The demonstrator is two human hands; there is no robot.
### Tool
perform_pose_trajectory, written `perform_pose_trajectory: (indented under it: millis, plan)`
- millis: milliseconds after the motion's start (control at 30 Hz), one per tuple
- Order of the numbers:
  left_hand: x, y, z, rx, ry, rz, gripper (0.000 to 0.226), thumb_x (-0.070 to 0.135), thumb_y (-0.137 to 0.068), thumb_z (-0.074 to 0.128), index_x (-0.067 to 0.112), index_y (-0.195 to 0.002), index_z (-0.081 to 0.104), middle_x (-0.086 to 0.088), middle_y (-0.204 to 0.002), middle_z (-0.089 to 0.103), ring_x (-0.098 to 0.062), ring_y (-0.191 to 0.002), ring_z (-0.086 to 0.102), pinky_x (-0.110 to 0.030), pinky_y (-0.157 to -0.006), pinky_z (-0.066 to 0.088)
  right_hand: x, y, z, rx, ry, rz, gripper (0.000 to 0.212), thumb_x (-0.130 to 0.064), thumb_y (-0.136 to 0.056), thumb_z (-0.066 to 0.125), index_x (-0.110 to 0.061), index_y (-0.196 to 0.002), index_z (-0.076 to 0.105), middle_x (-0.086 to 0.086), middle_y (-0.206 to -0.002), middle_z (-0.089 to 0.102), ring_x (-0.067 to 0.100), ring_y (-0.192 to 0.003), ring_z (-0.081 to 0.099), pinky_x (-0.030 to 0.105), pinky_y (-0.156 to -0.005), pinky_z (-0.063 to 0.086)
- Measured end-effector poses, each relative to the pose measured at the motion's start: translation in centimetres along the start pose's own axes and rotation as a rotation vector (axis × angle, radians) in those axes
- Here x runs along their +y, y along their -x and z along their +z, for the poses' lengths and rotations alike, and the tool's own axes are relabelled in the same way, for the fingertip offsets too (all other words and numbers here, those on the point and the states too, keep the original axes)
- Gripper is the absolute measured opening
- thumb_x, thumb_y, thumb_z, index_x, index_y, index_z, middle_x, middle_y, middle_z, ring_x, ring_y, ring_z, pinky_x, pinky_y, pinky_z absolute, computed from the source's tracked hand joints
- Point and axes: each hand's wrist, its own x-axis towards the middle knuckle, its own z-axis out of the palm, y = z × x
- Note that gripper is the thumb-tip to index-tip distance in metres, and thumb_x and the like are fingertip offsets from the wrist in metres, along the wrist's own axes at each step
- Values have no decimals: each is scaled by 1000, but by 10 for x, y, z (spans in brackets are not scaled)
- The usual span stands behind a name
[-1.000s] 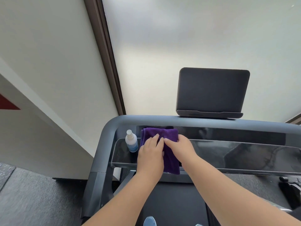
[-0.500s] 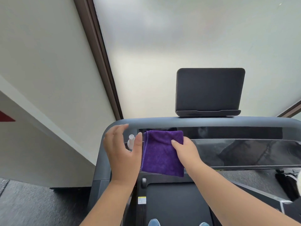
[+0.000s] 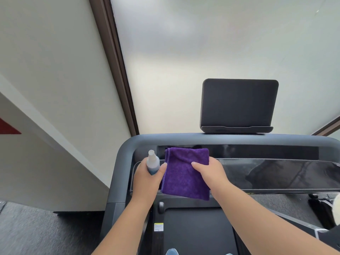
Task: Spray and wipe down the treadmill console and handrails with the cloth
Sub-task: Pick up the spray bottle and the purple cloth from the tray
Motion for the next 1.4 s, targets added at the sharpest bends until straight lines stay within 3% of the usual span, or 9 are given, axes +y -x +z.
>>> perform_pose_trajectory:
  millis: [167, 267, 433, 600, 733, 833, 1033, 1200, 1400]
  plan:
    - [3, 3, 4, -123, 142, -87, 34, 48, -90, 74, 15, -90, 66, -12, -85, 69, -21, -74, 64, -42, -71, 56, -8, 6, -8, -59, -178, 83, 9, -21, -97, 70, -16, -103, 74, 6, -95, 80, 27, -82, 77, 32, -53, 57]
    - [11, 11, 12, -219, 178, -109, 36, 49, -90, 74, 15, -83, 63, -5, -75, 60, -16, -70, 55, -31, -63, 49, -10, 11, -14, -126, -297, 112, 16, -17, -97, 70, -10, -109, 75, 12, -99, 81, 31, -87, 79, 39, -63, 62]
    - [24, 19, 31, -431, 183, 48, 20, 51, -85, 78, 32, -82, 70, -4, -92, 60, -10, -86, 59, -26, -74, 49, -13, 22, -31, -206, -530, 210, 28, -19, -98, 66, -1, -118, 73, 20, -111, 77, 38, -100, 76, 53, -94, 58]
    - [40, 28, 42, -749, 216, 31, 19, 26, -97, 73, 11, -93, 61, 7, -81, 56, -6, -76, 53, -14, -71, 46, -20, 29, -69, -243, -636, 197, 34, -24, -97, 64, 0, -120, 73, 21, -115, 76, 34, -89, 76, 46, -86, 57]
    - [62, 34, 61, -884, 284, -81, 30, 40, -86, 76, 16, -94, 60, 5, -85, 56, -9, -81, 54, -18, -75, 46, -26, 36, -110, -237, -705, 150, 33, -25, -96, 64, 0, -115, 74, 22, -112, 76, 35, -88, 75, 45, -83, 58]
    - [79, 39, 81, -931, 330, -138, 47, 49, -72, 78, 14, -99, 62, 3, -90, 61, -14, -85, 57, -27, -79, 44, -28, 39, -140, -206, -740, 129, 31, -24, -94, 66, -1, -113, 75, 22, -112, 75, 36, -89, 74, 47, -88, 56]
    - [117, 59, 127, -1037, 371, -106, 38, 45, -72, 75, 13, -92, 66, -3, -92, 61, -20, -86, 58, -26, -75, 48, -20, 44, -207, -168, -817, 73, 24, -19, -93, 65, -3, -104, 80, 22, -114, 74, 37, -92, 73, 48, -90, 55]
    - [147, 91, 179, -1038, 340, -116, 43, 53, -71, 73, 13, -84, 63, 3, -82, 57, -12, -76, 56, -24, -68, 46, -5, 44, -264, -104, -878, 19, 46, -17, -92, 67, -2, -136, 64, 25, -129, 69, 39, -101, 71, 53, -93, 55]
    - [177, 130, 251, -911, 302, -144, 32, 45, -77, 77, 19, -88, 61, 6, -82, 60, -10, -74, 57, -23, -70, 45, 18, 41, -332, -129, -1001, 6, 47, -18, -95, 65, 0, -139, 61, 27, -135, 65, 40, -108, 69, 54, -102, 52]
